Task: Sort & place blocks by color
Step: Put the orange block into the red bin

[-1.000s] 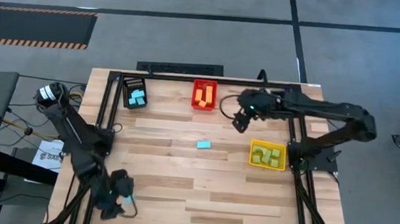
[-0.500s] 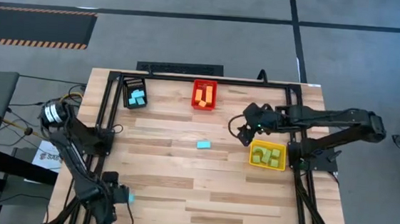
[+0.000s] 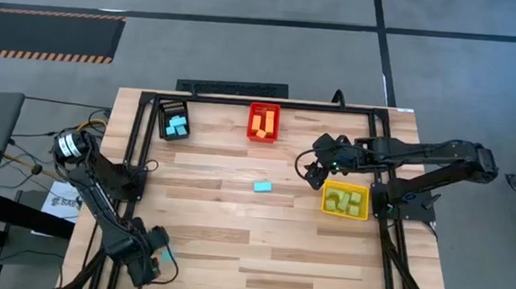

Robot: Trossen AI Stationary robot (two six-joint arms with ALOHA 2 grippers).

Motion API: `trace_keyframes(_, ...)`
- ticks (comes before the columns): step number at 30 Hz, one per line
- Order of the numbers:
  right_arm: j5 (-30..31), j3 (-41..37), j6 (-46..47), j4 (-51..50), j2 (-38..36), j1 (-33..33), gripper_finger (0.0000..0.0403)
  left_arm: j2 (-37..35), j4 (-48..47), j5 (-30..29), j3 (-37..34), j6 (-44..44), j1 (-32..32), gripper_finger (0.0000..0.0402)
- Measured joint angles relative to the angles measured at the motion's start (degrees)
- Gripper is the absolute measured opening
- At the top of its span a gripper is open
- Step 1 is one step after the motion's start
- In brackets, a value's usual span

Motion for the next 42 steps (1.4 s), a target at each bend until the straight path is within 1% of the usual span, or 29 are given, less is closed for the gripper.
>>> trace_keyframes(4,0.02,-0.02,-0.11,0.88,0.11,-0.40,0.0286,-0.76,0.34,0.89,0.00,-14.27,1.64,0.0277)
trace_keyframes(11,-0.01,-0.02,-2.06,1.35,0.11,0.27,0.0286,-0.89,4.91,0.38,0.03,-28.20,0.38,0.0277)
trace_keyframes(13,0.00,-0.02,-3.30,1.47,0.11,0.56,0.0286,-0.89,3.97,0.45,0.06,-32.21,-0.55,0.0277)
trace_keyframes(20,-0.11,-0.04,-8.20,2.28,0.13,1.97,0.0286,-0.91,1.58,-2.24,0.07,-43.02,-2.60,0.0277)
trace_keyframes(28,-0.18,-0.04,-12.19,2.12,0.13,4.42,0.0286,-0.78,2.57,0.12,0.00,-47.17,-1.34,0.0270)
trace_keyframes(35,-3.20,-0.04,-15.93,1.78,0.13,4.89,0.0286,-0.70,1.59,5.03,0.00,-48.98,0.29,0.0258)
trace_keyframes(42,-3.23,-0.04,-19.19,1.97,0.13,4.89,0.0286,0.18,1.87,9.58,0.00,-48.82,2.70,0.0255)
